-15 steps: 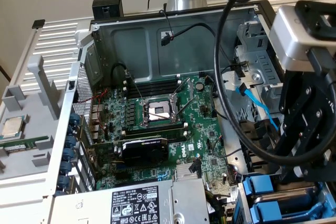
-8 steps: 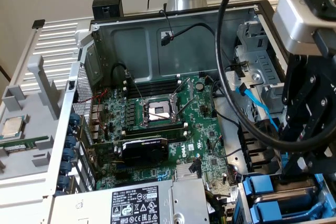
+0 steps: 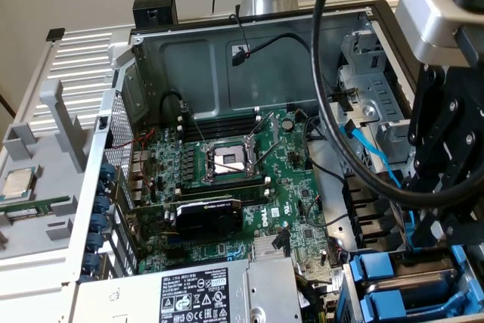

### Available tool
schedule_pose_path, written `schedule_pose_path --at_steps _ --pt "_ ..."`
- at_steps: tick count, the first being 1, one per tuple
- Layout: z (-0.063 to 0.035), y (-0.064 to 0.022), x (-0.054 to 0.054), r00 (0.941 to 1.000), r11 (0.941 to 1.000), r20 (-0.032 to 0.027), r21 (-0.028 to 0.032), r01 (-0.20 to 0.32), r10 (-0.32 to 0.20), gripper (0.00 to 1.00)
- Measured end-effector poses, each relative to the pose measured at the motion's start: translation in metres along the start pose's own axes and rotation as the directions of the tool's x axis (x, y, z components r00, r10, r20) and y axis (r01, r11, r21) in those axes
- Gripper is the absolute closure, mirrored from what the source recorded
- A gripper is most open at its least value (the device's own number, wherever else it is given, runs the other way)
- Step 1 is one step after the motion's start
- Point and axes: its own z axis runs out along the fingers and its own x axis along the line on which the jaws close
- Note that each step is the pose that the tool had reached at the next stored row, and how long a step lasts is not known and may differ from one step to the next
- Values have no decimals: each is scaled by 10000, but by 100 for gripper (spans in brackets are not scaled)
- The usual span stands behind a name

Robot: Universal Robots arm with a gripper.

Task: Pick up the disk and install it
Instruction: 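Insert the second disk wire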

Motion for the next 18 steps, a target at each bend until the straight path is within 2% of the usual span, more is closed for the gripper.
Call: schedule_pose_path --at_steps 11,15,18 --pt "0 0 0 10000 10000 0 0 2 -2 65" --pt "0 0 0 10000 10000 0 0 2 -2 89" --pt "0 0 0 10000 10000 0 0 3 -3 89"
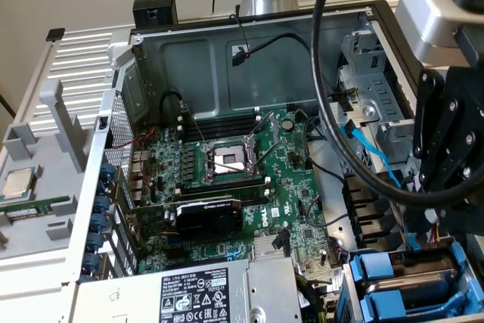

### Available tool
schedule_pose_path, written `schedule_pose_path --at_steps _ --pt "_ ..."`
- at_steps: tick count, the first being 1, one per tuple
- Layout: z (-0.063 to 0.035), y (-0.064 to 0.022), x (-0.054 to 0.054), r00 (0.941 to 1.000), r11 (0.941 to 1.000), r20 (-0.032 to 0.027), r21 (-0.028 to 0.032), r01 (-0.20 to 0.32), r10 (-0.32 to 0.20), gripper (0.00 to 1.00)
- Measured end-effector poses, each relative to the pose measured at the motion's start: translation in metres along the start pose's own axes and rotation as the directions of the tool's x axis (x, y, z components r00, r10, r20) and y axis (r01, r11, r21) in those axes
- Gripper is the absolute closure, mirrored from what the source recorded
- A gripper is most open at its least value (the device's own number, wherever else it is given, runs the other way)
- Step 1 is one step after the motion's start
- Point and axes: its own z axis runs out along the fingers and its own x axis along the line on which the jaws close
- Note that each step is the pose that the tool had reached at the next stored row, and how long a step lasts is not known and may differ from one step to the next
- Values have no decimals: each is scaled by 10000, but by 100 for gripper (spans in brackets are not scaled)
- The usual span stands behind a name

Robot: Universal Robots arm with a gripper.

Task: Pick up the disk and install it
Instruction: 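Insert the second disk wire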

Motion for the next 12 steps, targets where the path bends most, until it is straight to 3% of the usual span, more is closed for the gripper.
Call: schedule_pose_path --at_steps 4,8,12 --pt "0 1 -1 10000 10000 -10 6 70 -70 89" --pt "0 2 0 9969 9970 -127 -24 778 -778 89" --pt "1 1 0 9884 9887 -242 -64 1499 -1500 89"
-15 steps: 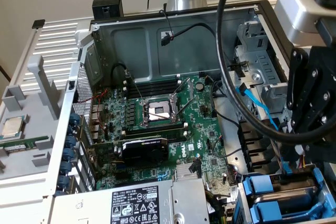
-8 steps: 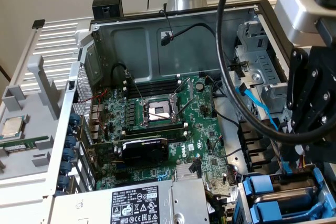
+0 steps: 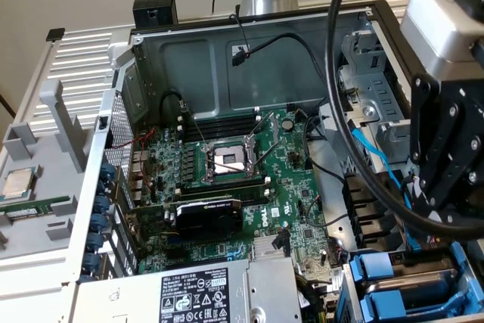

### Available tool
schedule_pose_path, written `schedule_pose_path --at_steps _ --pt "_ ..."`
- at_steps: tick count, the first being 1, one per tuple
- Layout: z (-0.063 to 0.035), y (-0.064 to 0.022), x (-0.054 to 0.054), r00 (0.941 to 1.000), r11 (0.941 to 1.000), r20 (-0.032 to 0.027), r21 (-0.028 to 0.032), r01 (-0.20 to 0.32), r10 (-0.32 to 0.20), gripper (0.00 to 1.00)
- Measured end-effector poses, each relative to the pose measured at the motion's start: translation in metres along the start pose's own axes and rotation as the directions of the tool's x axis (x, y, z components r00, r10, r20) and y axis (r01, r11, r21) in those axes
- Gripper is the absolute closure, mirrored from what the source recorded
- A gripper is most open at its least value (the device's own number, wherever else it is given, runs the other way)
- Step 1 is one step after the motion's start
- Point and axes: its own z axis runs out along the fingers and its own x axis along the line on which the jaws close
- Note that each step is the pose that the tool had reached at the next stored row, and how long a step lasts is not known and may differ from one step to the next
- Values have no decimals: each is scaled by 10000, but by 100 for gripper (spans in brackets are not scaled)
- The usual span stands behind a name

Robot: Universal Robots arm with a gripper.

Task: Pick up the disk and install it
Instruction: 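Insert the second disk wire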

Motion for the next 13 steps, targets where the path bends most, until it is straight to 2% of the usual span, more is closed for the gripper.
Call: schedule_pose_path --at_steps 4,7,11,13 --pt "1 -1 0 9974 9974 -119 -26 714 -714 89" --pt "3 -2 0 9919 9921 -205 -50 1250 -1251 89" --pt "3 -1 0 9803 9808 -311 -92 1949 -1951 89" --pt "4 -1 0 9723 9729 -341 -109 2311 -2313 89"
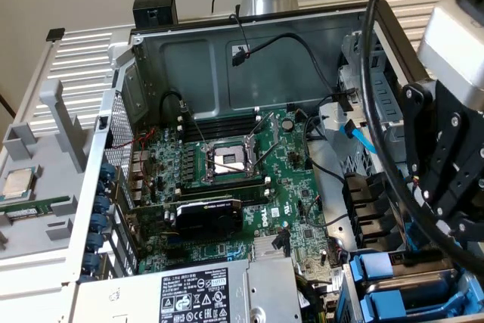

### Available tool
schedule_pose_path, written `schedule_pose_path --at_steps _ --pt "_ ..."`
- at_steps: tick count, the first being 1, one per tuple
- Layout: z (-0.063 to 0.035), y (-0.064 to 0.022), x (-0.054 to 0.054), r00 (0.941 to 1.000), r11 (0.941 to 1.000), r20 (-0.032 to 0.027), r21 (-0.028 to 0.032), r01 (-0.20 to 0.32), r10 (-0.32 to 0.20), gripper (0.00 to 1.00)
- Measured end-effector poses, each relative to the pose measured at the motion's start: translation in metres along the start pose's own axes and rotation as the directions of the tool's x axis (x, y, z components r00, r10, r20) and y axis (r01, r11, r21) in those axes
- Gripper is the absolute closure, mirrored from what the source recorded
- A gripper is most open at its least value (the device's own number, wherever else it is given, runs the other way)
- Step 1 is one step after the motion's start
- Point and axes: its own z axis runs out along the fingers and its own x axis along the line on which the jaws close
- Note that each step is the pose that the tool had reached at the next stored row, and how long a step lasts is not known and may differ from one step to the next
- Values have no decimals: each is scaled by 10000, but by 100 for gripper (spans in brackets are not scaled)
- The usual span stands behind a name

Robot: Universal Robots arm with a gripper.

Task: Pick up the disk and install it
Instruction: 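Insert the second disk wire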

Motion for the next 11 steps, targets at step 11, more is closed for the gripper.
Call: schedule_pose_path --at_steps 11 --pt "-1 0 -1 9817 9817 -50 23 1904 -1904 89"
